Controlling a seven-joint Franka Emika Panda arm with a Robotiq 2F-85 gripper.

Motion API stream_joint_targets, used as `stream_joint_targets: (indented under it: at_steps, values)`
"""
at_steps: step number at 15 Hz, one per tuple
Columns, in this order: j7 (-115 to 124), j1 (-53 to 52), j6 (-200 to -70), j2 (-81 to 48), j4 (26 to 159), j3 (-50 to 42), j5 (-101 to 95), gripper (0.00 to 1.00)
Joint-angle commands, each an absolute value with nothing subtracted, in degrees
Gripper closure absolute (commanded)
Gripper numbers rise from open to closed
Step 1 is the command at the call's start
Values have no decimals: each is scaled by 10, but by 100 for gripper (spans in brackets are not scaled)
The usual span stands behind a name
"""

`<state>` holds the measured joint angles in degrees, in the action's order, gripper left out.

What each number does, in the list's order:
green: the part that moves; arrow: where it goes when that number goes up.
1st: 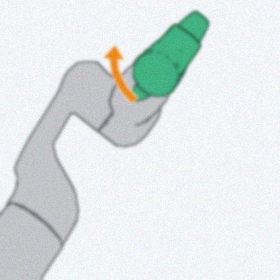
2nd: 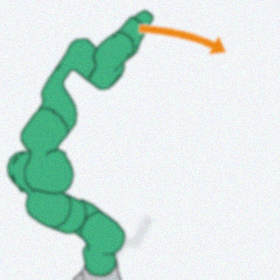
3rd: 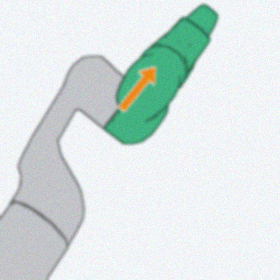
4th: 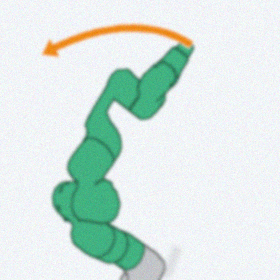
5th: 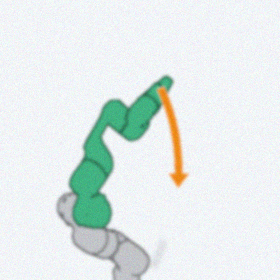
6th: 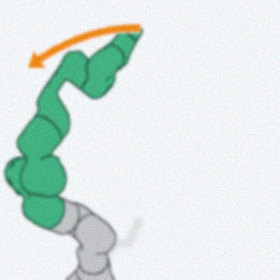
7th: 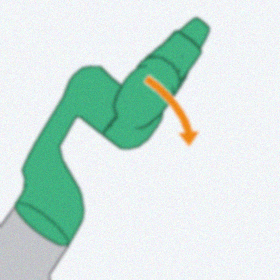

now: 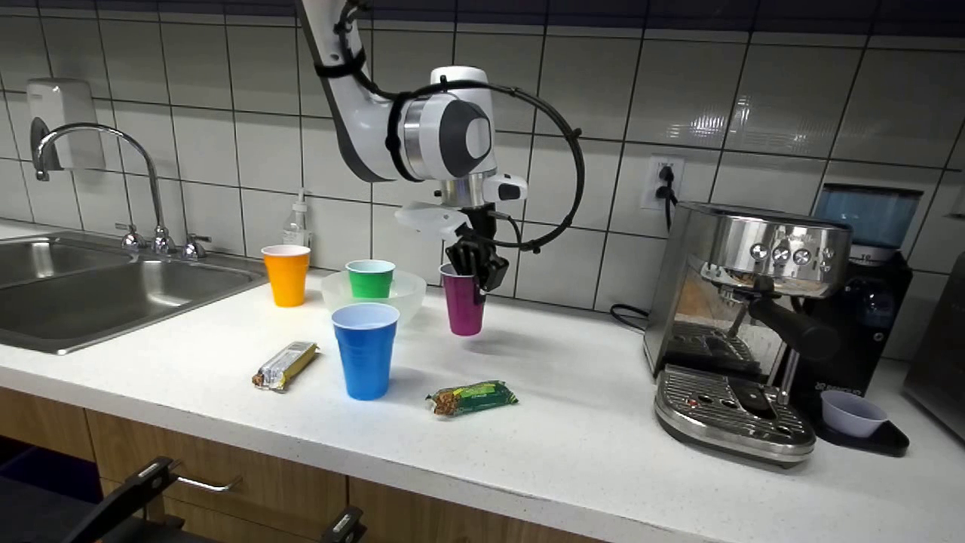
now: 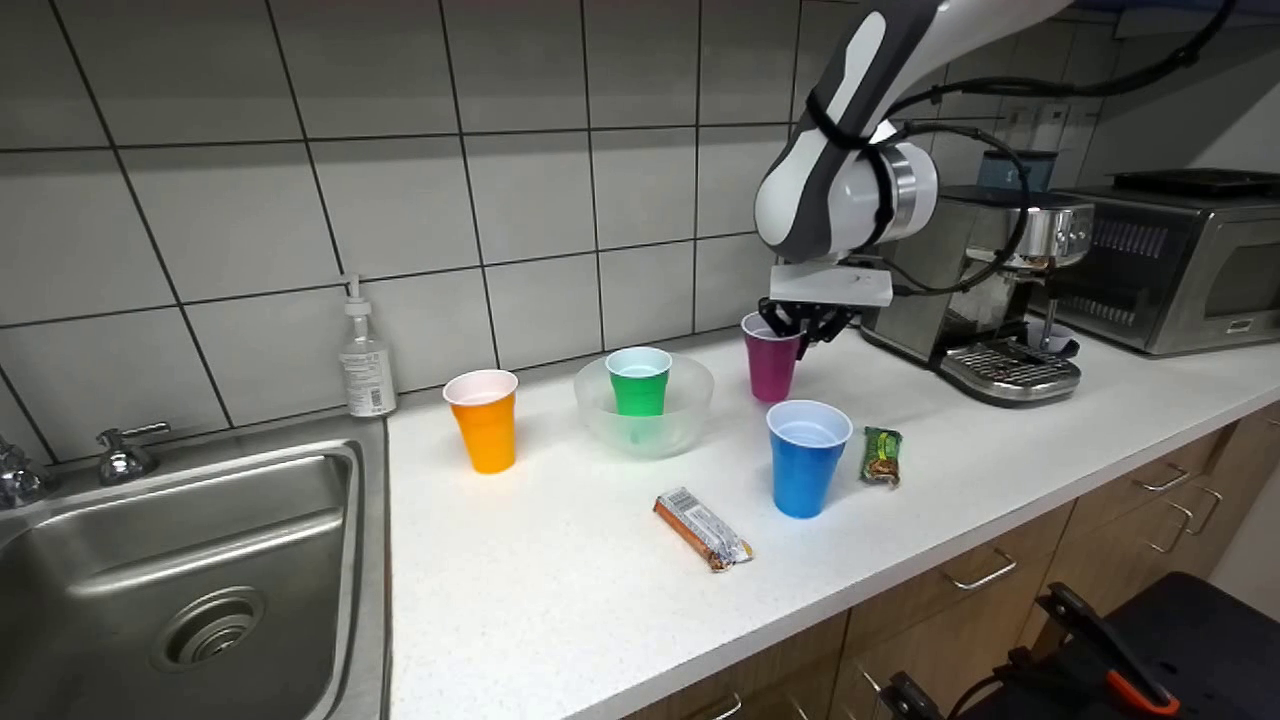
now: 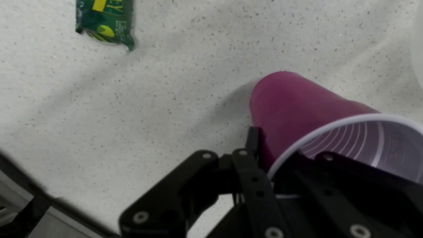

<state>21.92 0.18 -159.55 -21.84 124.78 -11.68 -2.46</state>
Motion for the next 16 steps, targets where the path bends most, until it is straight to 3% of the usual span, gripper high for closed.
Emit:
stream_joint_targets:
  at_steps: [1, 9, 16]
  values:
    - [133, 36, -1586, -143, 1307, -87, 9, 99]
    - [28, 58, -1571, -37, 1387, -78, 43, 99]
    - [-59, 58, -1480, 39, 1418, -82, 51, 99]
